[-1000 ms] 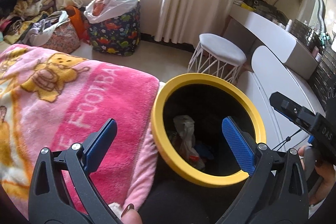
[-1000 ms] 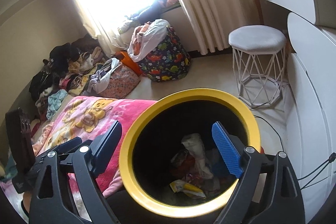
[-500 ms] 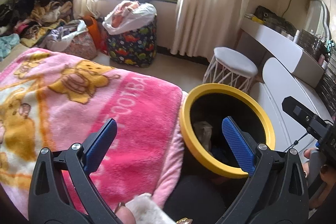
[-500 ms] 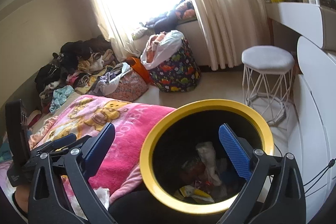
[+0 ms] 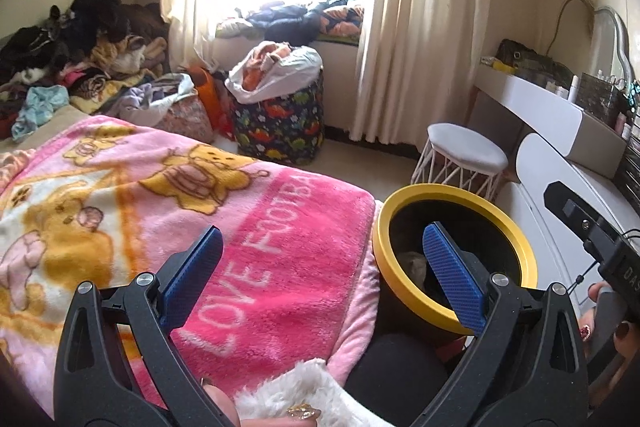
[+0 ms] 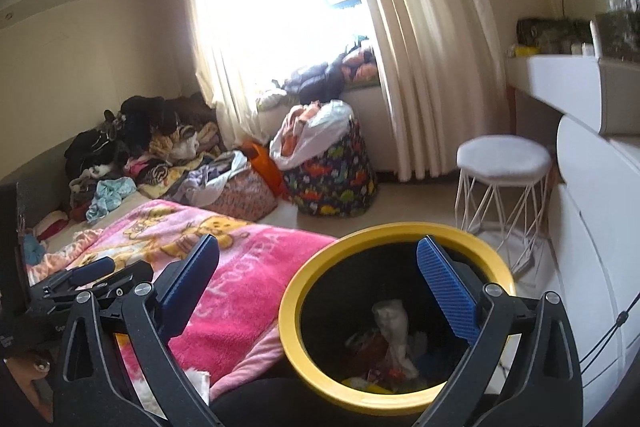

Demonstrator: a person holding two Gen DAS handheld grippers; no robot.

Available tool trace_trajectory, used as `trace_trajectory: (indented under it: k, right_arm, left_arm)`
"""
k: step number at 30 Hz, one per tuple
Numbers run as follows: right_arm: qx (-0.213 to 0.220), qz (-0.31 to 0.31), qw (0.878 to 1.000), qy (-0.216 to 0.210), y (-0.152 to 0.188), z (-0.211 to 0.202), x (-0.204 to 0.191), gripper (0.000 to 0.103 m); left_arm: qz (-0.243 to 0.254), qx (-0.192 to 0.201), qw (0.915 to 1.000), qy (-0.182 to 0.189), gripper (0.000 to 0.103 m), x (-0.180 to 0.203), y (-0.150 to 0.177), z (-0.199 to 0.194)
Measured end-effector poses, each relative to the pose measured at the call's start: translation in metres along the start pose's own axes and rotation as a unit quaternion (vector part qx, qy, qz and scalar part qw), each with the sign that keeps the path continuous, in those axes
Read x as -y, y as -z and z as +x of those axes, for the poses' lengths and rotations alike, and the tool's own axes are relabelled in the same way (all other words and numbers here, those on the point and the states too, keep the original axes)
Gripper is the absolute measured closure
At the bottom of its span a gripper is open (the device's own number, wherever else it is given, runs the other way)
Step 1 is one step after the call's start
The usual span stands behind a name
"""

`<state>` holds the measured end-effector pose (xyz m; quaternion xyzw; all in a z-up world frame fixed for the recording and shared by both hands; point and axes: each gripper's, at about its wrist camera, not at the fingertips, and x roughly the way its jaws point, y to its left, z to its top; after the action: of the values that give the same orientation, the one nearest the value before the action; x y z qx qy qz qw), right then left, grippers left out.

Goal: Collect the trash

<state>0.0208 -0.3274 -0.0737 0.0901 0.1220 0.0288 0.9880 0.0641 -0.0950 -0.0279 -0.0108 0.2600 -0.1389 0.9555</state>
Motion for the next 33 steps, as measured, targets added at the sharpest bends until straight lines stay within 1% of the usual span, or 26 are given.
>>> trace_trajectory:
  k: [5,8,21,33]
  right_arm:
    - [0.045,-0.039,0.998,0.008,0.005,-0.013,-0.01,0.006]
    - [0.055,-0.046,0.997,0.011,0.006,-0.015,-0.011,0.006]
    - [0.062,-0.043,0.997,0.036,0.008,-0.018,-0.008,0.006]
    - [0.065,-0.043,0.996,0.042,0.01,-0.019,-0.008,0.006]
  left_arm:
    - [0.005,0.018,0.9998,-0.006,0.011,-0.002,0.003,-0.009]
    - [0.005,0.021,0.9997,-0.006,0.011,-0.001,0.006,-0.012]
    - [0.009,0.029,0.9996,-0.001,0.011,0.002,0.01,-0.014]
    - [0.011,0.036,0.9993,-0.002,0.011,0.005,0.009,-0.016]
